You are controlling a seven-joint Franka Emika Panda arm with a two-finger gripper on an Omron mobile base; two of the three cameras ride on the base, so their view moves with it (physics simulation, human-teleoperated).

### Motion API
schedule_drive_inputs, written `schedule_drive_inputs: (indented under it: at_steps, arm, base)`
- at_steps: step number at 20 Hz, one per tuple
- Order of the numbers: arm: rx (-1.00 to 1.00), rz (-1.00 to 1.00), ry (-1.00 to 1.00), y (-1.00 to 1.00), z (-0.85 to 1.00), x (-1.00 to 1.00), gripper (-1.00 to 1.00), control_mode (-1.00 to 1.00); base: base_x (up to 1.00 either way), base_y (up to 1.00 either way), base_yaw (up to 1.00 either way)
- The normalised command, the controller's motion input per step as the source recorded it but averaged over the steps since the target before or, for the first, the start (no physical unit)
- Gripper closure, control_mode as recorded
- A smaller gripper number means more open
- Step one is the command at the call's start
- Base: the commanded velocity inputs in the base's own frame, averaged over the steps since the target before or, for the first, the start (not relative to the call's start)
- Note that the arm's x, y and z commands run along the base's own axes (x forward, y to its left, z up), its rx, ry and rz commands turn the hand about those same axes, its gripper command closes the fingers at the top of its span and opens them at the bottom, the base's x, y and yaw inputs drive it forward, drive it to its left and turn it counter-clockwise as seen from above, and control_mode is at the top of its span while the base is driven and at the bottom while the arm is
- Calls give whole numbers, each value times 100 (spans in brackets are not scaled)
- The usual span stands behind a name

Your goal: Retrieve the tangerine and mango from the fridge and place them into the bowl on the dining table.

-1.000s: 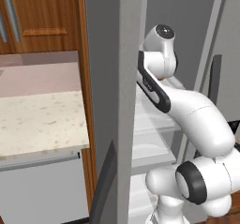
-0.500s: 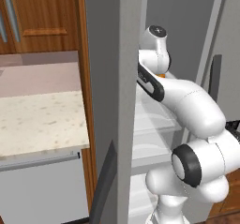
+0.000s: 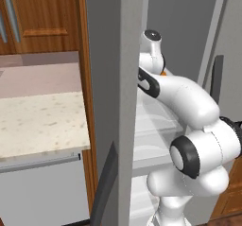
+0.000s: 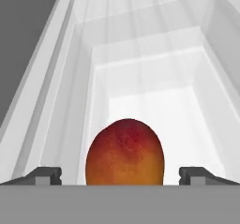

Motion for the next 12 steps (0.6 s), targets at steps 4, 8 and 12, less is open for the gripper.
schedule_drive_inputs:
  at_steps: [4,8,12]
  arm:
    - [-1,3,0,22,-14,19,-100,-100]
    - [-5,0,0,2,-17,13,-100,-100]
    - [-8,0,0,0,-17,6,-100,-100]
  base:
    - [0,0,0]
    - [0,0,0]
    - [0,0,0]
